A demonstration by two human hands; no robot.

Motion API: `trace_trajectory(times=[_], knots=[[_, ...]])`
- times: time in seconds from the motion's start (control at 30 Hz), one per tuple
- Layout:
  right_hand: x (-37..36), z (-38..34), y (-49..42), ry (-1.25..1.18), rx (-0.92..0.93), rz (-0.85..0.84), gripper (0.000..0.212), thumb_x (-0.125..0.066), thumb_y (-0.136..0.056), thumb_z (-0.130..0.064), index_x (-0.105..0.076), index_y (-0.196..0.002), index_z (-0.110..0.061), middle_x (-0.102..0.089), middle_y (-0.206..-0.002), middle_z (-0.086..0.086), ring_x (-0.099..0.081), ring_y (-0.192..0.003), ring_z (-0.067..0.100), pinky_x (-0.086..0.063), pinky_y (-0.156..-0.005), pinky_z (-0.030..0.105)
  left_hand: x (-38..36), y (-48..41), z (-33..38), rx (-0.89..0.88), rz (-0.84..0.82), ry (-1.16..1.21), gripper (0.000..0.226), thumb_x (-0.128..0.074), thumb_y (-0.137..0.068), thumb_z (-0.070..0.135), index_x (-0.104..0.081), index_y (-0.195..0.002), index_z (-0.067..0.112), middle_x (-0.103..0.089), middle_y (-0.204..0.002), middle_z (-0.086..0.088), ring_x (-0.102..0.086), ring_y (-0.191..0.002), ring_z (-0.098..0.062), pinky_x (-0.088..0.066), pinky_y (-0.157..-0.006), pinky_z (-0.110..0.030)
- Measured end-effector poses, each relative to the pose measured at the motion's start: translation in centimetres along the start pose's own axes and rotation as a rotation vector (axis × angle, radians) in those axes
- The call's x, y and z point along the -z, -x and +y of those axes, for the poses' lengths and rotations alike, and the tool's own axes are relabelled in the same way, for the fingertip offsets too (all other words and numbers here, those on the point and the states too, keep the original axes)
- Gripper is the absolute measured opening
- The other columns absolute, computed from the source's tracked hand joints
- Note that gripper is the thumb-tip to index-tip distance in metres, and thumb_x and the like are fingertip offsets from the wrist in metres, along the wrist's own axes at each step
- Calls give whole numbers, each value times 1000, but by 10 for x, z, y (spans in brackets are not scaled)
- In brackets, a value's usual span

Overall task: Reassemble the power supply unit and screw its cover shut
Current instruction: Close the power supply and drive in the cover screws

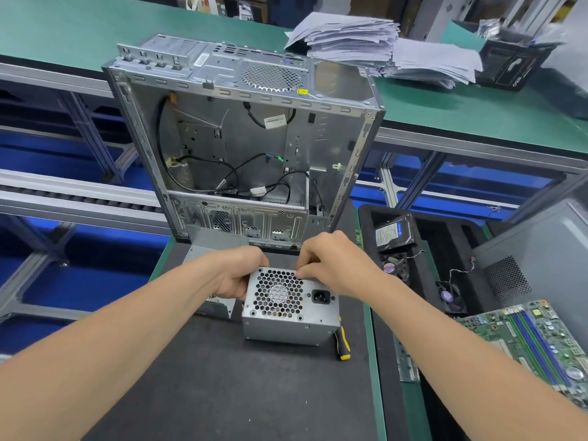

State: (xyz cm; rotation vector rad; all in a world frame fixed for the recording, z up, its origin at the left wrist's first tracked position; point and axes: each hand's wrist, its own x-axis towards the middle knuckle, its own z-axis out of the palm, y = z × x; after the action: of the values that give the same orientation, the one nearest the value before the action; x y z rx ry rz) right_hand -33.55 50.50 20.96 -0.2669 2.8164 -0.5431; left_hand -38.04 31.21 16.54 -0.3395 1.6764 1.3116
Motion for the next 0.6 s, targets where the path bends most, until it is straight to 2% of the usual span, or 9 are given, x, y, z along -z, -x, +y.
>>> trace_trajectory(times=[0.07, 0.17, 0.23, 0.43, 0.6], knots=[[2, 7, 2, -81, -20, 13, 9, -80, -90, -28, -75, -83, -30, -69, -76, -18, -64, -76, -1, -42, -59, 14, 0, -1, 0, -7, 7, 6, 24, -33, -102, 2, -56, -107, -3, -76, -78, -16, -76, -65, -27, -64, -57, -42], [2, 17, 5, -228, -44, 92, 13, -82, -89, -25, -76, -80, -32, -74, -76, -12, -68, -77, 0, -56, -72, 23, 0, -1, -1, -11, 16, 8, 21, -33, -102, 4, -54, -100, 3, -76, -79, -14, -76, -68, -26, -65, -63, -44], [2, 20, 7, -285, -52, 102, 12, -82, -89, -23, -78, -81, -31, -76, -76, -10, -70, -77, 3, -59, -78, 29, -1, -3, -1, -11, 24, 8, 22, -33, -103, 5, -53, -95, 5, -76, -79, -14, -76, -68, -26, -65, -64, -45], [-2, 20, 5, -217, -40, 65, 16, -81, -89, -26, -76, -79, -37, -74, -75, -20, -67, -81, -3, -58, -80, 30, -1, -3, -1, 0, 19, 6, 23, -33, -102, 3, -54, -94, 3, -76, -76, -14, -76, -64, -26, -63, -56, -44], [-8, 16, 9, -168, 4, 71, 7, -80, -89, -26, -80, -86, -31, -77, -82, -18, -68, -85, -3, -55, -81, 27, -1, -2, -2, -2, 23, 12, 24, -33, -102, 3, -54, -91, 4, -75, -72, -13, -75, -62, -25, -63, -54, -43]])
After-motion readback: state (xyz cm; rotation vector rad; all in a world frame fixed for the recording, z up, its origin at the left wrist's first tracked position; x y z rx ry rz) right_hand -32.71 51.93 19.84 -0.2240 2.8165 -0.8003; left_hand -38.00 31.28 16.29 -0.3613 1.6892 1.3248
